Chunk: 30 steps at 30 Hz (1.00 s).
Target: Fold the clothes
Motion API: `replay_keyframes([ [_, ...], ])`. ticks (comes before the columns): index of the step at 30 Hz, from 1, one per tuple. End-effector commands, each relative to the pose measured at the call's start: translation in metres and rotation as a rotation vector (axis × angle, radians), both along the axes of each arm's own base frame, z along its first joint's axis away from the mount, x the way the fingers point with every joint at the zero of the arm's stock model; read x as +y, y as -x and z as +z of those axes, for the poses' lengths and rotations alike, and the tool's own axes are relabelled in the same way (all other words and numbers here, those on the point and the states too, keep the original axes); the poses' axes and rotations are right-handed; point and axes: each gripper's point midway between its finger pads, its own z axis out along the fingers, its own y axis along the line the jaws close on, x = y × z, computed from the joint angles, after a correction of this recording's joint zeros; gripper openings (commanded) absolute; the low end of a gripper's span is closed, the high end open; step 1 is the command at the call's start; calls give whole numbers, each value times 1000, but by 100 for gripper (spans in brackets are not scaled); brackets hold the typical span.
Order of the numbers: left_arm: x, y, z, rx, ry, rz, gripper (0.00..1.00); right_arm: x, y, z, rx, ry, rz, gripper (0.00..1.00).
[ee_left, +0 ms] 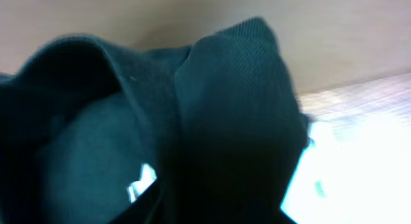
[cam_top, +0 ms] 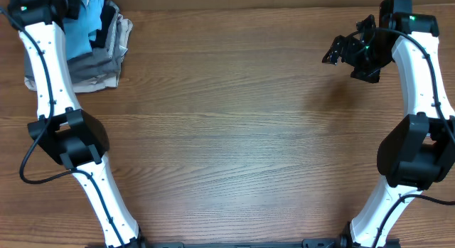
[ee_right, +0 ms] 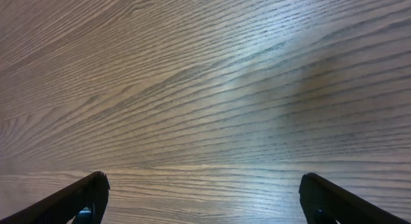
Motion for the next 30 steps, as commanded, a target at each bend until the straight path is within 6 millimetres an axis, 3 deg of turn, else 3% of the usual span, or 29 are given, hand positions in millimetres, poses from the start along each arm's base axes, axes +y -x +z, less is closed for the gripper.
replay_keyframes([
  [1,-60,-4,-2,14,132,-117,56,2,-2,8,-25,2,6,98],
  [2,-70,-1,-6,36,167,-122,64,2,-2,8,-25,2,6,98],
  [4,-87,4,-15,80,221,-127,100,2,-2,8,-26,2,6,98],
  [10,-116,5,-15,96,294,-111,100,2,-5,9,-39,4,6,98],
  [14,-132,9,16,47,409,-104,100,2,-6,10,-43,7,11,99],
  [18,-161,28,66,3,555,-187,100,1,-3,22,-54,10,15,99],
  [22,-182,52,100,3,676,-236,100,-2,16,56,-56,52,23,100],
  [30,-191,55,96,33,708,-229,100,14,35,163,-348,76,3,100],
])
